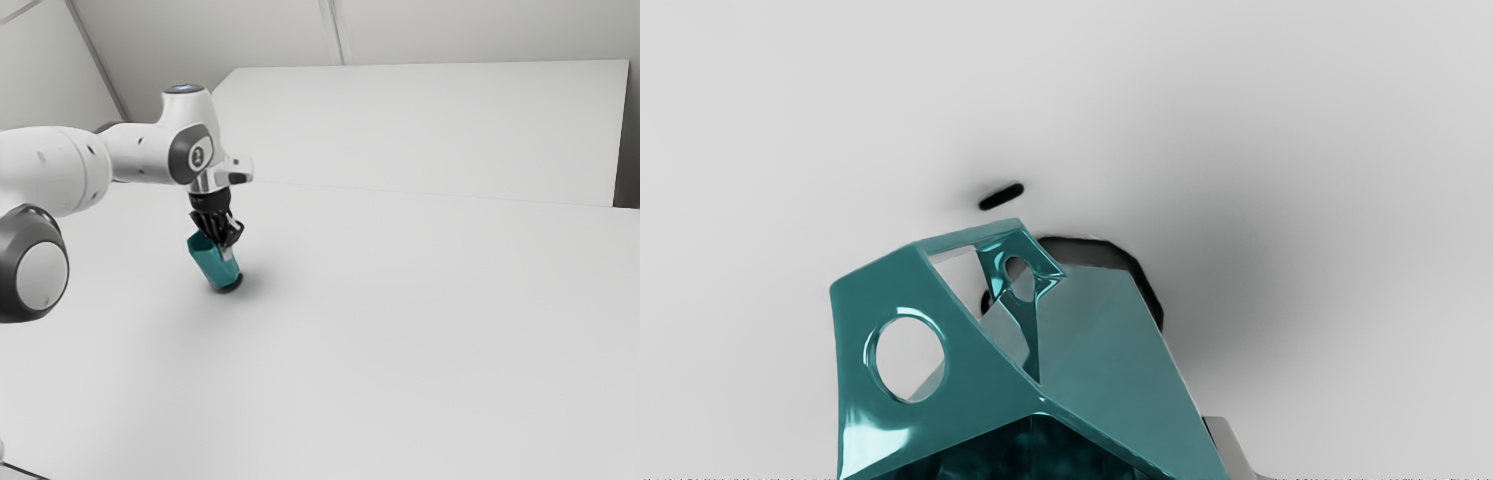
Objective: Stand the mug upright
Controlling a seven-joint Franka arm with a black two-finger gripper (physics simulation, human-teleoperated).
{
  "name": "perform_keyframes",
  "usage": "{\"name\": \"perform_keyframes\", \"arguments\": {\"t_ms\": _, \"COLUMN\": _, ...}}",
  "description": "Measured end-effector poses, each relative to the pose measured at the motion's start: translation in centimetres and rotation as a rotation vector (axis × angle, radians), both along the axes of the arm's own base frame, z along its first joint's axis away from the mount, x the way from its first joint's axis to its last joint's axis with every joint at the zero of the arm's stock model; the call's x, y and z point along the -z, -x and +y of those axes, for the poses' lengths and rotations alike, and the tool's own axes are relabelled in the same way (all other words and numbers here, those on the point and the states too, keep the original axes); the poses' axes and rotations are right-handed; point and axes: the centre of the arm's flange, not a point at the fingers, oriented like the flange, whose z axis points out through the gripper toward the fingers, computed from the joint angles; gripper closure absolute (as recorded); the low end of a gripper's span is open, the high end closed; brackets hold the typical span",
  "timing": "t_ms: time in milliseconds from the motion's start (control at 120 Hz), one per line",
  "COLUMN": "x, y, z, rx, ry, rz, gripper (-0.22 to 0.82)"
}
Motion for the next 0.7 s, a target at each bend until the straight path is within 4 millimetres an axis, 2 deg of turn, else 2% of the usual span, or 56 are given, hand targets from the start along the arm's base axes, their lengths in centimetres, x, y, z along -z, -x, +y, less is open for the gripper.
{"name": "perform_keyframes", "arguments": {"t_ms": 108, "x": 1.1, "y": 0.1, "z": -0.2, "rx": 0.001, "ry": -0.003, "rz": 0.029, "gripper": 0.79}}
{"name": "perform_keyframes", "arguments": {"t_ms": 225, "x": 1.5, "y": 0.1, "z": -0.4, "rx": 0.001, "ry": -0.003, "rz": 0.042, "gripper": 0.78}}
{"name": "perform_keyframes", "arguments": {"t_ms": 383, "x": 1.5, "y": 0.2, "z": -0.4, "rx": -0.003, "ry": 0.003, "rz": 0.049, "gripper": 0.43}}
{"name": "perform_keyframes", "arguments": {"t_ms": 458, "x": 1.4, "y": 0.3, "z": -0.5, "rx": -0.001, "ry": 0.004, "rz": 0.049, "gripper": 0.3}}
{"name": "perform_keyframes", "arguments": {"t_ms": 567, "x": -0.2, "y": 0.1, "z": -1.2, "rx": 0.013, "ry": 0.003, "rz": 0.025, "gripper": 0.18}}
{"name": "perform_keyframes", "arguments": {"t_ms": 700, "x": -3.1, "y": 0.0, "z": -2.0, "rx": 0.028, "ry": 0.003, "rz": -0.022, "gripper": 0.1}}
